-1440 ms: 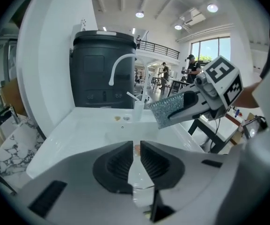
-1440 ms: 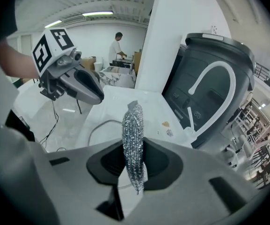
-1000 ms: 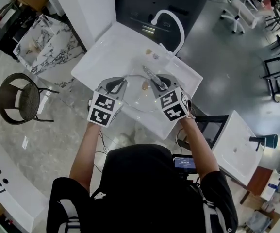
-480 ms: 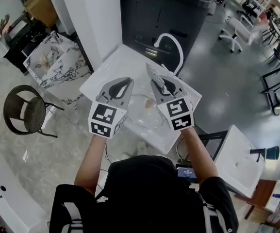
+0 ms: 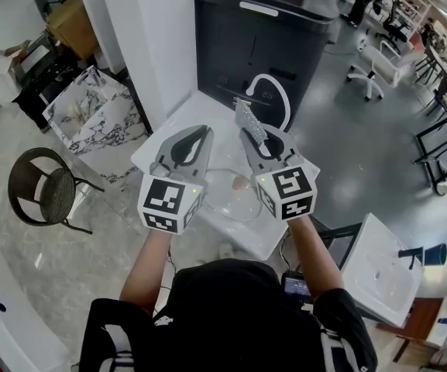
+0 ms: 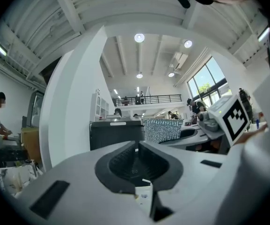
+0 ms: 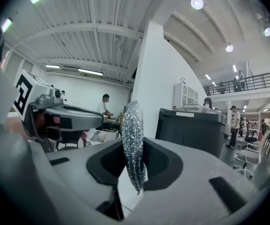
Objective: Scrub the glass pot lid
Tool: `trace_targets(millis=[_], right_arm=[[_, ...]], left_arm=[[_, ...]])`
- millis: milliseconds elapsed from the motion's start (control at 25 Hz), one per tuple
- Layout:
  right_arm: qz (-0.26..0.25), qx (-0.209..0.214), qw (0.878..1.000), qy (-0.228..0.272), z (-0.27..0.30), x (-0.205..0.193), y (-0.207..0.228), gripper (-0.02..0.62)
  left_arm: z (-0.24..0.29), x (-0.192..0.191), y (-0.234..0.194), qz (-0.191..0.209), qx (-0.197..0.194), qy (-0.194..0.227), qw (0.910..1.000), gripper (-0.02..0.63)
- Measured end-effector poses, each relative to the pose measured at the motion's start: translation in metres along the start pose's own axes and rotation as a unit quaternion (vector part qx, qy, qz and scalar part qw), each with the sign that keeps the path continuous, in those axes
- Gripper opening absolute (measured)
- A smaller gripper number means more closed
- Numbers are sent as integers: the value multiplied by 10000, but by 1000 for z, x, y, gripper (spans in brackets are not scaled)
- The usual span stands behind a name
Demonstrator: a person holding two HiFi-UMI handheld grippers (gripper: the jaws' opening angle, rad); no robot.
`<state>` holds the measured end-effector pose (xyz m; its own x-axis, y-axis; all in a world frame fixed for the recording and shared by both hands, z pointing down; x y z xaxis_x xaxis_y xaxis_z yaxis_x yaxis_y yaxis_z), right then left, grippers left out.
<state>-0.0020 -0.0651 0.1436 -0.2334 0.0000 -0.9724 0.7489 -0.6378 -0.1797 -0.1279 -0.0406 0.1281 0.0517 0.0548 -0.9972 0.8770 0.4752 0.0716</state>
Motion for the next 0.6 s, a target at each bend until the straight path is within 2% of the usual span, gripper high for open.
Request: trace_targets(millis=[320,600], right_arm=[[147,-44,9992,373,-5,19,1,69],[226,-38,9988,442,-2,22,4,69]], left_arm=[[-2,14,-6,53,204,165,9996,18],[-5,31,-2,166,113,375,9991,18]])
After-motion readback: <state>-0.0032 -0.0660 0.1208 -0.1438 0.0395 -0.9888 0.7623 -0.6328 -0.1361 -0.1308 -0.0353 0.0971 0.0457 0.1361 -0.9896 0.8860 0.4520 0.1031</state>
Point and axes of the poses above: the fingertips, and each gripper's own axes: z forward along the fingers, y to its right, x out of its top, the point moved 5 cm from there along -z, backward along the fingers, and after that the axes turned 2 degrees about x, right-handed, at the moved point
